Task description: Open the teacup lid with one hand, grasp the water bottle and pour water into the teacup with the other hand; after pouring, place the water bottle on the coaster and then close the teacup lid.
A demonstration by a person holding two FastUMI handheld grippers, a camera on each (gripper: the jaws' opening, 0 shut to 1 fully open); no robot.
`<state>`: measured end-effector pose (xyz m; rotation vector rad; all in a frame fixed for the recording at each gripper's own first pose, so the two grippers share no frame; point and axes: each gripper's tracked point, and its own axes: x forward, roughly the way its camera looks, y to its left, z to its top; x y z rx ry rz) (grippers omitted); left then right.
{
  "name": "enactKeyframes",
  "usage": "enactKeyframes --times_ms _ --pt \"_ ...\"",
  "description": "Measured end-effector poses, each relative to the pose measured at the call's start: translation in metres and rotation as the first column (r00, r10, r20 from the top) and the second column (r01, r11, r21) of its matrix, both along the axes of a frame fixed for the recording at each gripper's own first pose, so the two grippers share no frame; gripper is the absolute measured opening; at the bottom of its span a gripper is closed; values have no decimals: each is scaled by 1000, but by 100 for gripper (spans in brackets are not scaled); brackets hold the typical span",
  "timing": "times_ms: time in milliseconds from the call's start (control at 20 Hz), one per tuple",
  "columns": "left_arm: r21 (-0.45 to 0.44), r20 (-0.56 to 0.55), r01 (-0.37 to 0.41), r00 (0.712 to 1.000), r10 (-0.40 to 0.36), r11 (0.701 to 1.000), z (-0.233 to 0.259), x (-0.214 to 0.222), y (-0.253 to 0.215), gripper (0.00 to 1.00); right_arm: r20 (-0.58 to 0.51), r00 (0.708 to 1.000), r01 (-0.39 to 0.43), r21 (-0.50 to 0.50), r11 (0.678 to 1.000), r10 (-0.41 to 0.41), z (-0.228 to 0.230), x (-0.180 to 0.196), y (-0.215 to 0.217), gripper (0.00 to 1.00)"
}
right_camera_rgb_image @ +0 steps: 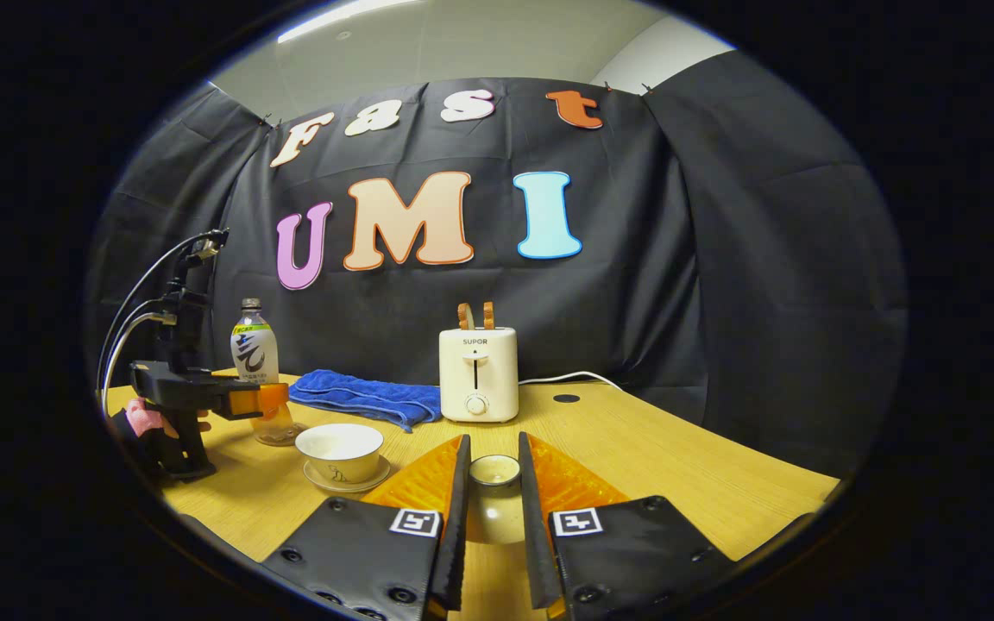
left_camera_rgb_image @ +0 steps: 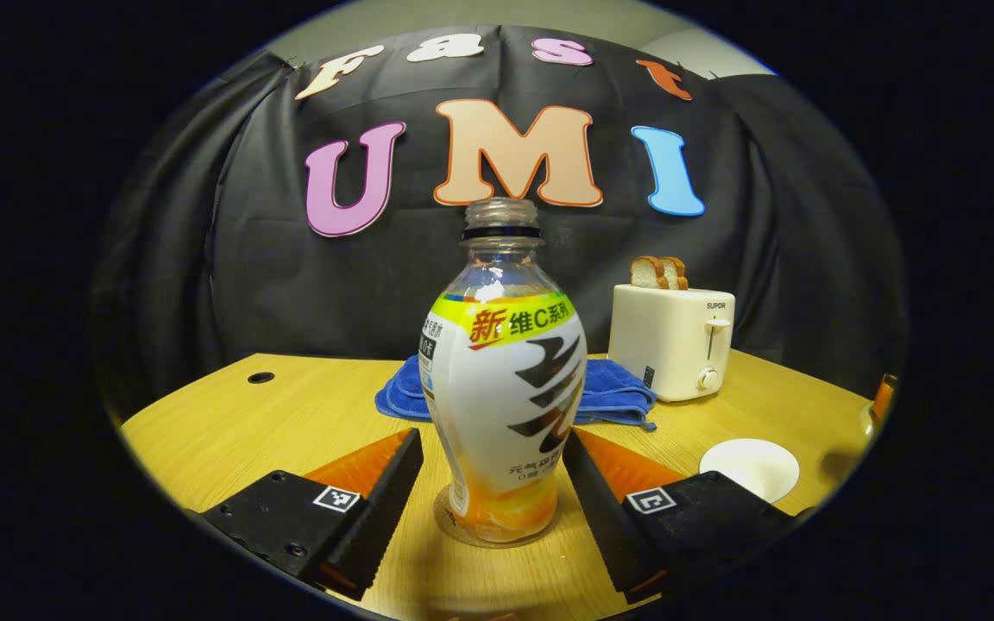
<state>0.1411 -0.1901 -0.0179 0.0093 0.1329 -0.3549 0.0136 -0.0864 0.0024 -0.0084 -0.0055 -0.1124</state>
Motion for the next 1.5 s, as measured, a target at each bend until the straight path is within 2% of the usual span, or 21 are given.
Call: enactKeyframes --times_ms 150,300,450,850,1050,1150,1350,1500 --pt "-3 64 -5 998 5 1000 10 -9 3 95 0 1000 -9 1 1000 9 0 0 1 33" --pt "-51 141 -13 990 20 999 24 -21 9 95 0 1000 -22 1 1000 22 0 2 5 33" --pt "-47 136 -11 991 18 999 21 -36 17 95 1 1000 -17 1 1000 17 0 8 8 33" --pt "-40 135 -60 989 65 997 22 -76 63 95 -10 989 -149 7 989 149 -5 46 60 33" --pt "-39 136 -147 979 151 988 21 -89 98 95 -10 984 -180 9 984 180 -6 62 78 33" --pt "-38 134 -186 973 190 982 21 -95 111 95 -11 975 -221 12 975 221 -6 69 93 33" --pt "-37 132 -238 962 240 971 20 -98 125 94 -15 935 -353 19 935 353 -9 85 130 33" --pt "-36 129 -301 944 303 953 21 -101 138 95 -26 918 -395 23 918 396 -10 96 147 33"
